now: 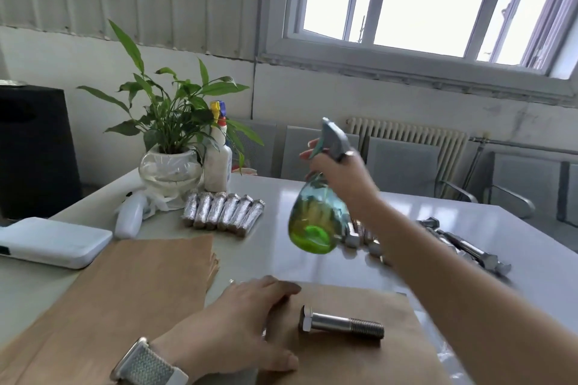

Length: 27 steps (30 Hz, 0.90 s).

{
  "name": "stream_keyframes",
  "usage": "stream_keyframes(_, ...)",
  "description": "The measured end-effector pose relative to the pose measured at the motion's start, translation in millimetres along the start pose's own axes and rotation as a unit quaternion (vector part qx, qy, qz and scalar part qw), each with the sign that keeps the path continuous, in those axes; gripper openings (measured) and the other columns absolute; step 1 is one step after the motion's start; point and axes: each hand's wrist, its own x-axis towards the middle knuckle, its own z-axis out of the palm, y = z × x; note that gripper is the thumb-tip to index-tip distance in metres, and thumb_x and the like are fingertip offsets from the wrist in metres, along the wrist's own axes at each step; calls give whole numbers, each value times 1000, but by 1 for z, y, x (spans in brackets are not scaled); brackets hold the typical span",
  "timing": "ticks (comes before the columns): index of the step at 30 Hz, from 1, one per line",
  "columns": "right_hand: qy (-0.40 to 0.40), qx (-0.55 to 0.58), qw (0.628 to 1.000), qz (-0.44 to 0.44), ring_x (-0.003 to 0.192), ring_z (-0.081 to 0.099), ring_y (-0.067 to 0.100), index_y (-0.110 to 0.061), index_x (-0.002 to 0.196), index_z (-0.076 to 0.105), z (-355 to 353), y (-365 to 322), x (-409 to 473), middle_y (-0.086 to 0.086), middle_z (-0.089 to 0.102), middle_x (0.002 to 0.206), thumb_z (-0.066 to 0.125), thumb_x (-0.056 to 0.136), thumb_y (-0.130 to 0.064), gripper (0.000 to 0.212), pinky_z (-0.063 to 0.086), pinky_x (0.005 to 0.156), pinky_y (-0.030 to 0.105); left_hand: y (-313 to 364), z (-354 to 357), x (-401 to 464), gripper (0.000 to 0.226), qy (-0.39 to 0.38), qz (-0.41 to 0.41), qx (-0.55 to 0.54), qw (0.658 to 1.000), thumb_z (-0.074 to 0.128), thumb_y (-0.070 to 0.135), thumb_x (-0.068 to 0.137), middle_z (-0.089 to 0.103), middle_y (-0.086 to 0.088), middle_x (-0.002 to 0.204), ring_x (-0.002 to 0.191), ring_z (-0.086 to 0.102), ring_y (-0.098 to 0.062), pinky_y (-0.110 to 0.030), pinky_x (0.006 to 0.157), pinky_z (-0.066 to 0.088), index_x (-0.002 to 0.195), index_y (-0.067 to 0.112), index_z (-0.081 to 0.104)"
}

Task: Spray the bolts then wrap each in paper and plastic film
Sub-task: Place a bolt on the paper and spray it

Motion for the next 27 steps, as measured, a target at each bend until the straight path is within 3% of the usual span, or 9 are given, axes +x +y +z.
stream_keyframes(4,-163,-29,981,104,75,68,21,-14,104,70,-63,-45,-40,7,76,98,66,83,-12,22,55,67,35,2,1,-1,85,9,9,6,1000,72,59,74,39,26,136,130,34,4,-20,109,21,146,45,28)
stream_keyframes(7,-271,-83,923,260,66,68,22,-11,103,67,-91,-48,-84,11,76,88,69,80,-7,23,58,61,33,2,2,-1,85,10,12,6,1000,72,57,75,39,24,138,130,34,3,-19,111,21,146,43,29)
stream_keyframes(9,-316,-176,877,317,68,68,18,-12,108,66,-99,-37,-110,7,76,92,65,84,-6,25,58,69,36,1,2,-2,84,9,9,2,1000,72,57,75,39,24,137,129,34,3,-19,111,22,146,43,30)
stream_keyframes(13,-321,-291,827,360,83,66,16,-24,96,75,-102,-22,-134,-2,74,95,73,61,-30,35,53,86,36,1,4,-2,84,10,6,3,1000,72,57,74,39,24,136,128,35,3,-21,111,23,145,43,30)
stream_keyframes(16,-352,-298,814,352,90,66,1,-47,82,74,-93,-22,-139,-18,74,88,71,65,-37,20,48,78,17,0,5,-2,84,10,8,5,1000,72,58,74,39,25,135,128,35,4,-21,111,23,145,42,31)
stream_keyframes(18,-369,-306,807,345,84,64,-8,-58,75,68,-87,-22,-139,-21,74,87,72,69,-38,21,45,74,15,0,5,-1,84,10,10,4,1000,72,58,73,39,26,134,127,35,4,-20,111,23,145,42,31)
stream_keyframes(21,-380,-325,796,341,93,64,6,-37,92,72,-79,-18,-138,-10,75,96,73,56,-48,38,46,89,26,-3,6,-1,85,12,10,3,1000,71,59,72,39,27,133,126,34,4,-19,110,23,145,43,30)
stream_keyframes(23,-388,-330,790,341,88,60,9,-21,95,68,-76,-16,-138,-4,75,98,71,53,-48,50,43,84,30,-4,6,0,85,11,12,3,1000,71,60,72,39,26,134,127,35,3,-19,110,23,145,44,30)
stream_keyframes(27,-387,-341,779,356,54,55,-1,-26,77,60,-77,-20,-137,-13,75,73,69,69,-36,15,42,54,14,-6,7,1,85,10,13,2,1000,71,61,72,38,26,136,127,35,3,-18,109,23,145,44,31)
